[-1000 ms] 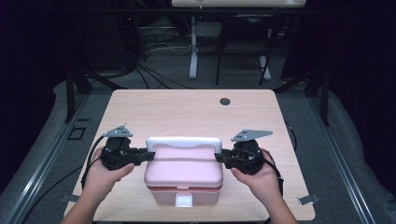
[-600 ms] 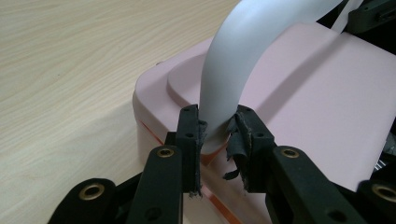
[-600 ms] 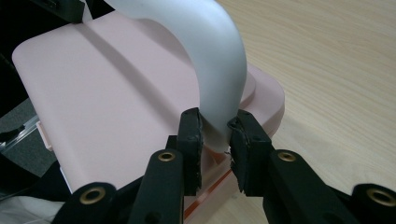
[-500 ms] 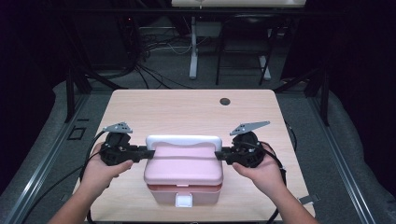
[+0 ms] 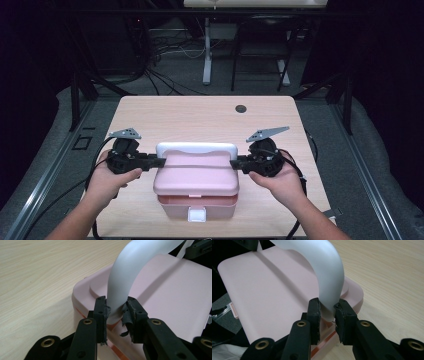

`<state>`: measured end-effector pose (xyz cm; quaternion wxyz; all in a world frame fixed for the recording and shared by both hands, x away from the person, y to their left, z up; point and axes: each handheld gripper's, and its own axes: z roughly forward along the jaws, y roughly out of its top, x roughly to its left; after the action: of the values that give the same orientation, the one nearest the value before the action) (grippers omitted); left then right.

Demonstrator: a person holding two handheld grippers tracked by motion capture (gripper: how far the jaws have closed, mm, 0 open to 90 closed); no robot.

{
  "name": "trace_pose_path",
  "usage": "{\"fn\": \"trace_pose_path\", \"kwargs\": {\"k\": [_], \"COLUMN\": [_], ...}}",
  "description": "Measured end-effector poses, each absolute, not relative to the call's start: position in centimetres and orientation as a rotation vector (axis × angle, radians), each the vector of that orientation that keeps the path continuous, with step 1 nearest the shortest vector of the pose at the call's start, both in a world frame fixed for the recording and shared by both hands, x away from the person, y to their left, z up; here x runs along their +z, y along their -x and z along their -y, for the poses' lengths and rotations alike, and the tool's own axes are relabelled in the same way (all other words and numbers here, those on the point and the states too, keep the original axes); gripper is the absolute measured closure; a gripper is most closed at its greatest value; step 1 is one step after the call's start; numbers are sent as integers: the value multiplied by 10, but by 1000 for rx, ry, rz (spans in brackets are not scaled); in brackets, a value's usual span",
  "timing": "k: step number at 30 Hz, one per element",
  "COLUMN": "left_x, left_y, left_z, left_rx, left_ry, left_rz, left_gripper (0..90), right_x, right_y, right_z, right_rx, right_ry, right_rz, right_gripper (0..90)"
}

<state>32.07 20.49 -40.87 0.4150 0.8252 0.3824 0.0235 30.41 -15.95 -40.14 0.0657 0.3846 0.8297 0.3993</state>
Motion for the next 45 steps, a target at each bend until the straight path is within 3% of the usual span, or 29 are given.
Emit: {"fn": "trace_pose_path", "kwargs": {"k": [10, 14, 22, 45], "left_x": [-406, -405, -402, -435], "left_y": [-322, -321, -307, -261], "left_z": [-206, -209, -220, -243], "left_rx": [50, 55, 88, 115], "left_ry": [-2072, -2069, -2063, -2078], "left_rz": [-957, -961, -941, -946], "left_gripper": [715, 657, 623, 628], "right_x": [-401, -401, -401, -401], "right_y": [-303, -304, -304, -304], "right_z": [158, 159, 160, 160], "right_rx": [1196, 1194, 1205, 1209], "right_ry": [-1164, -1162, -1177, -1189], "right_rz": [-2506, -2509, -2506, -2496], "right_gripper": [747, 747, 747, 746]}}
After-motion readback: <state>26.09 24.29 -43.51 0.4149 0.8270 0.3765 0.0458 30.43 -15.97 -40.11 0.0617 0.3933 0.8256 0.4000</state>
